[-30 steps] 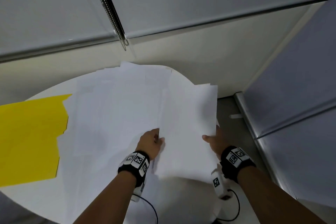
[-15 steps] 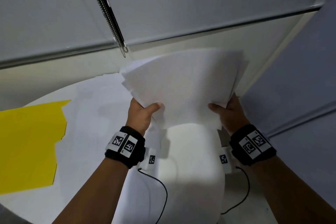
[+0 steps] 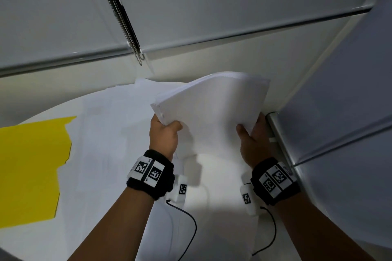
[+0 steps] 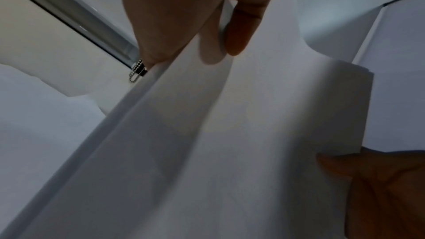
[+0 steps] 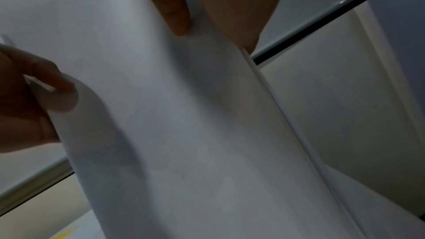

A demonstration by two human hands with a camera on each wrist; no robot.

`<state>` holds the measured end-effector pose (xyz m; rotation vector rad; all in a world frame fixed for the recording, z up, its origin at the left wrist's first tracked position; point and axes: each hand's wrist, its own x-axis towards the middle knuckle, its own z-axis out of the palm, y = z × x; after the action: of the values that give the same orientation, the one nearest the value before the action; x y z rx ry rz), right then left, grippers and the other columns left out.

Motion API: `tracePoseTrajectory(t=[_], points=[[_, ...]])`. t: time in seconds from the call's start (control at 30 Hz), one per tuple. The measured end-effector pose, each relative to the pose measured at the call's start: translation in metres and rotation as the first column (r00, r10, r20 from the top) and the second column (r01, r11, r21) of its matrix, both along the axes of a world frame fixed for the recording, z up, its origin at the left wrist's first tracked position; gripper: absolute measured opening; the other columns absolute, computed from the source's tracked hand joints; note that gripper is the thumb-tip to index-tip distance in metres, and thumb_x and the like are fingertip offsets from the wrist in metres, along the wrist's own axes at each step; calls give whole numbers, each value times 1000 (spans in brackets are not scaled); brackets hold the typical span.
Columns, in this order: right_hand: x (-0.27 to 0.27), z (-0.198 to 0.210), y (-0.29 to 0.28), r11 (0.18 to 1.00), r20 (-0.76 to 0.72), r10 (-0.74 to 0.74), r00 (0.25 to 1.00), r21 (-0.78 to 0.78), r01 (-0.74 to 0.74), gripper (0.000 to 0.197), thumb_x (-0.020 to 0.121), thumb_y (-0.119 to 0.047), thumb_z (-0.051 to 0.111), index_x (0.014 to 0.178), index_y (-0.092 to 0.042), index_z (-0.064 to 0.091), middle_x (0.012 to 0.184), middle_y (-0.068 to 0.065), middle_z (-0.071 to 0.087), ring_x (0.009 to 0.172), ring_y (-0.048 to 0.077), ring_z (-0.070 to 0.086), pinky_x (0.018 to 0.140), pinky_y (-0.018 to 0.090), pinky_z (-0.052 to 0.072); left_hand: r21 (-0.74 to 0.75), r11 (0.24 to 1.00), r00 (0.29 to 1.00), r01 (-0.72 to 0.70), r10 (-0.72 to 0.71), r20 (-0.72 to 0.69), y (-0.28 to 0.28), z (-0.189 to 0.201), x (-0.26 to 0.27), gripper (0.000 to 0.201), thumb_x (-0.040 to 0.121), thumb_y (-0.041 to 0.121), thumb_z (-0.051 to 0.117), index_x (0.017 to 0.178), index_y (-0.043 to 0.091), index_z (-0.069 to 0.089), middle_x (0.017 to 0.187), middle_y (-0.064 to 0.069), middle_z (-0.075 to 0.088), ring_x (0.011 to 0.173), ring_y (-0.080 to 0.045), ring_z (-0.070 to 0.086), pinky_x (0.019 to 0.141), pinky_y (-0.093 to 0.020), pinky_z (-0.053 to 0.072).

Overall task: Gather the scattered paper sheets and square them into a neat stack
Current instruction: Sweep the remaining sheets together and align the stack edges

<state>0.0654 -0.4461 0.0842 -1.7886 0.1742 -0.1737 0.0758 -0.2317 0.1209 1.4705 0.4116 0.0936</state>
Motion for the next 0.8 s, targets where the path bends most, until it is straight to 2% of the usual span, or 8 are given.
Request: tracePoseTrajectory(t=[0.17, 0.23, 0.33, 0.43, 0.5, 0.6, 0.7, 0.8], points=[[-12, -11, -7, 1000, -19, 9, 1000, 30, -8, 50, 81, -7, 61, 112, -39, 39, 108, -11, 55, 99, -3, 55, 80, 5, 41, 27, 997, 997, 67, -66, -46, 3, -15, -10, 49, 56, 2, 60, 102, 20, 64, 96, 0, 72, 93, -23, 66, 77, -33, 50], [-9, -9, -8, 1000, -8, 11, 1000, 17, -11, 43, 84, -12, 61, 116, -33, 41, 108, -7, 55, 99, -4, 56, 79, 6, 42, 25, 998, 998, 53, -52, -35, 2, -16, -10, 51, 57, 2, 61, 106, 16, 64, 100, -4, 72, 95, -25, 67, 78, -34, 51], [-5, -1, -5, 999, -20, 27, 999, -33, -28, 34, 94, -9, 54, 126, -12, 43, 98, -21, 49, 87, -13, 52, 76, 5, 38, 24, 999, 999, 26, -26, -22, -5, -10, -5, 52, 60, 5, 61, 111, 14, 65, 104, -8, 72, 97, -28, 68, 83, -41, 54], [-4, 10, -3, 999, 30, -9, 1000, -50, 10, 35, 95, -9, 52, 129, -10, 42, 92, -26, 46, 82, -15, 52, 76, 8, 36, 27, 1000, 999, -4, 3, 43, -11, 1, -5, 51, 64, 5, 62, 114, 14, 63, 104, -8, 72, 96, -25, 68, 85, -41, 55], [-6, 15, -5, 1000, 72, -29, 997, -5, 29, 42, 91, -10, 57, 125, -31, 46, 93, -28, 52, 87, -19, 52, 76, 5, 38, 36, 999, 994, -12, 8, 105, -11, 5, -7, 56, 64, 3, 63, 119, 10, 59, 105, -9, 70, 98, -25, 67, 86, -40, 55], [-9, 22, -8, 999, 99, -30, 995, 45, 26, 63, 81, -14, 61, 113, -64, 39, 108, -36, 54, 102, -11, 53, 88, 15, 40, 51, 998, 984, -26, 16, 177, -6, 8, -8, 56, 60, 2, 62, 113, 18, 56, 101, 1, 65, 93, -16, 64, 83, -34, 52], [-7, 21, -13, 998, 131, -51, 990, 44, 46, 66, 77, -15, 62, 113, -65, 38, 115, -20, 55, 108, 6, 56, 91, 25, 43, 67, 998, 974, 0, -15, 228, -4, 11, -8, 54, 57, 0, 58, 101, 29, 53, 98, 7, 58, 88, -10, 57, 78, -26, 46], [-1, 14, -17, 998, 105, -35, 994, 62, 28, 67, 76, -13, 63, 112, -65, 39, 110, -24, 57, 104, 1, 58, 89, 21, 46, 32, 999, 980, 13, -19, 197, -2, 6, -6, 57, 57, -1, 57, 106, 27, 53, 100, 4, 60, 89, -11, 59, 76, -22, 49]])
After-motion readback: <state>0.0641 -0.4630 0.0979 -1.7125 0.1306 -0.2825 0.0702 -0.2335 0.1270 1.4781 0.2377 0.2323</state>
